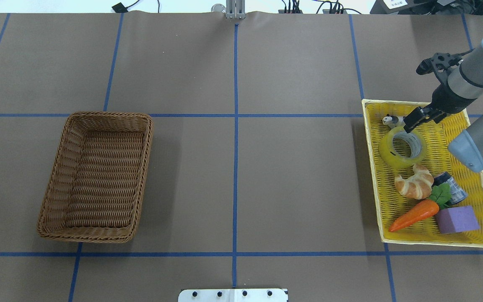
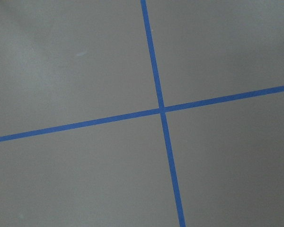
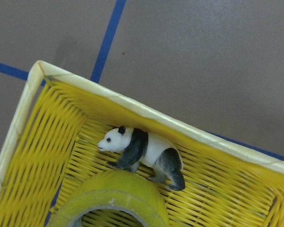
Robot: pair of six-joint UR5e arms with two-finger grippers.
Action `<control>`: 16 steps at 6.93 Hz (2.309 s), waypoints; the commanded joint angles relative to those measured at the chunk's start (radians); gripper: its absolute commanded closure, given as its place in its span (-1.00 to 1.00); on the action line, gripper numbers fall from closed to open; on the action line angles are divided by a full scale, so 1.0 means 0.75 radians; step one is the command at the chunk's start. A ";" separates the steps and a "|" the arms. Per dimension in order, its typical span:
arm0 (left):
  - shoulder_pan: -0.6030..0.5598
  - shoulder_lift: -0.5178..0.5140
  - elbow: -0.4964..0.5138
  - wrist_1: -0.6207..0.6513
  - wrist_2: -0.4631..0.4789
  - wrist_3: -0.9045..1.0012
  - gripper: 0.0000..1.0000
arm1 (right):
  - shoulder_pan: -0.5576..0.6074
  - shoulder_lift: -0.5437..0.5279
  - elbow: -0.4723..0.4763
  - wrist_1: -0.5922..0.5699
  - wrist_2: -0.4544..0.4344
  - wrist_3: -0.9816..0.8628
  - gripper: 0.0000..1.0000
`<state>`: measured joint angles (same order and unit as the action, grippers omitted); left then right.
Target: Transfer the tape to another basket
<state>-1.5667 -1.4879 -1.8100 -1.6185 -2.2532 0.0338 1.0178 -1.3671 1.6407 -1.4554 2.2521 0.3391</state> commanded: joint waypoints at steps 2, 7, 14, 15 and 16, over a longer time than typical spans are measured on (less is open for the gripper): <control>0.001 0.002 0.000 0.002 0.000 0.000 -0.97 | -0.050 0.000 -0.054 0.002 -0.004 -0.006 -0.95; 0.001 0.002 0.000 0.002 0.000 0.000 -0.97 | -0.040 -0.018 -0.016 0.002 0.006 -0.031 1.00; 0.011 -0.108 -0.010 -0.111 -0.223 -0.225 -0.97 | 0.157 0.195 0.234 0.280 0.202 0.560 1.00; 0.033 -0.111 -0.002 -0.329 -0.223 -0.456 -0.97 | 0.128 0.193 0.222 0.468 0.196 0.771 1.00; 0.123 -0.111 0.004 -0.550 -0.213 -0.778 -0.97 | 0.089 0.195 0.224 0.612 0.194 0.947 1.00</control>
<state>-1.5314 -1.5657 -1.8124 -1.8474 -2.4135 -0.2996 1.1148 -1.2273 1.8113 -1.1435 2.4020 0.8690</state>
